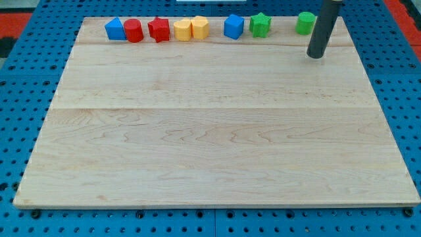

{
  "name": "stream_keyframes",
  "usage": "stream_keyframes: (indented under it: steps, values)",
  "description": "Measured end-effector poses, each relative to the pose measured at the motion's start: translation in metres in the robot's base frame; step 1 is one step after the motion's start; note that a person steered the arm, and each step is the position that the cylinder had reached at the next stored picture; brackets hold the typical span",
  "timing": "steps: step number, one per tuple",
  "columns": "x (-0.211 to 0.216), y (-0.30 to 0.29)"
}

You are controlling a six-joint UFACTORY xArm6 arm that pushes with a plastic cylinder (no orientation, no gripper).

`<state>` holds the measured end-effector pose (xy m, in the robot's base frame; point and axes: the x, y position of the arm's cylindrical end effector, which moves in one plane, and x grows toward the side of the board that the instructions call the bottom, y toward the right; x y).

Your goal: Adjust the green circle parallel to the right of the green star

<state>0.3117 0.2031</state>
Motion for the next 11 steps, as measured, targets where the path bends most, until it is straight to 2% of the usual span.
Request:
stream_keyframes:
  steps: [3,5,7,8,9,11]
  values:
    - [0.0,0.002]
    - [-0.033,0.057]
    - [-0.116,0.062]
    - [-0.12,0.048]
    - [-0.116,0.004]
    - [-0.073,-0.004]
